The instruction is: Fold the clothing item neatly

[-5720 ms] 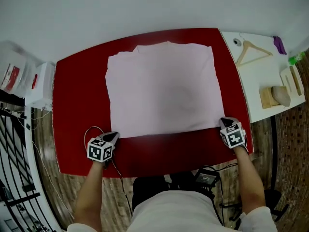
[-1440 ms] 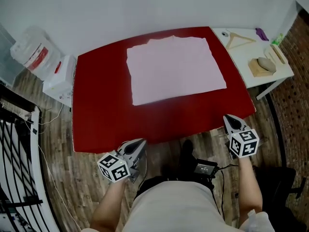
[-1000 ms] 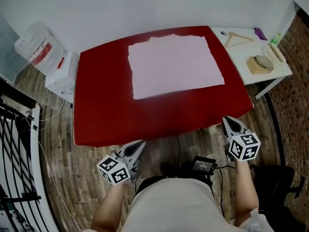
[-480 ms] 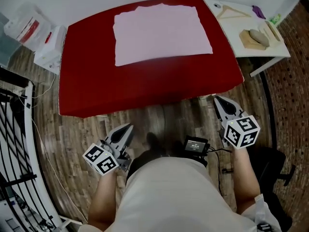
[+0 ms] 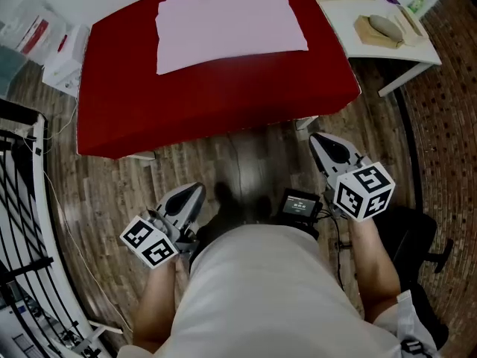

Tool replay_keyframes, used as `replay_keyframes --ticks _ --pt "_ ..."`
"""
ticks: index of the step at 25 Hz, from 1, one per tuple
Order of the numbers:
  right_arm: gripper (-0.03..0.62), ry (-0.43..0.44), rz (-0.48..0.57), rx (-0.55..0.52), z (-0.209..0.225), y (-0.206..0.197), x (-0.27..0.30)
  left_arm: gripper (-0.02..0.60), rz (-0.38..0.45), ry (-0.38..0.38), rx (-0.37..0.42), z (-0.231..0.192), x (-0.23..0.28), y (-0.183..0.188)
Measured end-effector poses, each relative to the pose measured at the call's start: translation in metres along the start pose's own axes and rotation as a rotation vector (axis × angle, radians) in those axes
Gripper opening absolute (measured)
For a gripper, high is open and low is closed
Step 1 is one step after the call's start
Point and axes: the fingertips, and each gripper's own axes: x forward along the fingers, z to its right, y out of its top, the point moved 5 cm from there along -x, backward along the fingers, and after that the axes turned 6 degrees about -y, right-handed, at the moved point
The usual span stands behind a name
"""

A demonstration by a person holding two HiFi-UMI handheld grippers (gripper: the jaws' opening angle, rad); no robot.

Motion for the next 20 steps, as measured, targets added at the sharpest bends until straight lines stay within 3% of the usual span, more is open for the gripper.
replay_keyframes --ticks 6,20 --pt "0.014 0.048 0.015 0.04 -0.012 -0.003 -0.015 0.006 0.001 -0.042 0.019 0.025 0.008 -0.008" --pt "0.012 0.109 0.013 0.023 -0.029 -0.014 -0.027 0.006 0.008 -0.022 0.007 0.052 0.002 -0.033"
